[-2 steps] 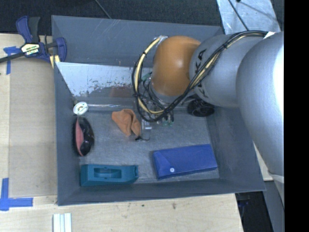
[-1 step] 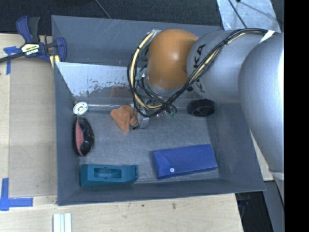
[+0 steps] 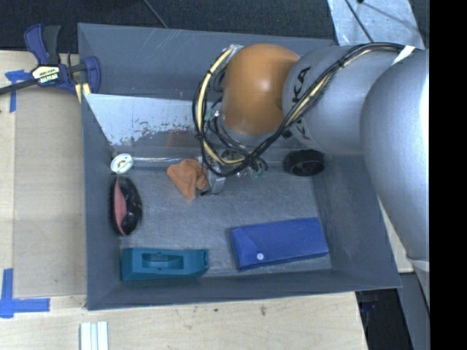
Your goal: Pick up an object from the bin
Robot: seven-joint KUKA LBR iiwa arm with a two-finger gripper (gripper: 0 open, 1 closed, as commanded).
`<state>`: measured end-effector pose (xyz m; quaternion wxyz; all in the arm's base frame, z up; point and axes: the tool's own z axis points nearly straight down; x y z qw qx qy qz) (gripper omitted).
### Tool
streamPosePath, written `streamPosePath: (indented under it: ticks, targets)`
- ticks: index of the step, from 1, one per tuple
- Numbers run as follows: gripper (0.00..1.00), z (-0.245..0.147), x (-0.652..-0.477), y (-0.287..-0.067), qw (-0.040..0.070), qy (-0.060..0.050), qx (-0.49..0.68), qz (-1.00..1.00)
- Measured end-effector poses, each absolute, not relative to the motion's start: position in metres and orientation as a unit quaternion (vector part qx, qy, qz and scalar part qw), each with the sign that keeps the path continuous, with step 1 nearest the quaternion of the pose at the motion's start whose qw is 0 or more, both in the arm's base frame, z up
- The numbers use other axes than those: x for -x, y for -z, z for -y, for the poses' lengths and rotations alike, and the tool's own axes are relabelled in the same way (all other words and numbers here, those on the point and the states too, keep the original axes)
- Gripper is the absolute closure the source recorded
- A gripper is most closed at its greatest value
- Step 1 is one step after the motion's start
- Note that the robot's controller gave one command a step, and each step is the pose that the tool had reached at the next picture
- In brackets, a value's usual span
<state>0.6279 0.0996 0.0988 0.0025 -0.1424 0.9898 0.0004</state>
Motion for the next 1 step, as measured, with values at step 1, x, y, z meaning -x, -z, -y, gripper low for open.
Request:
streamPosePath:
  ticks: [1]
  targets:
    - [1.0,-0.0901,-0.6184,-0.23,0.002,0.0,0.141,-0.99]
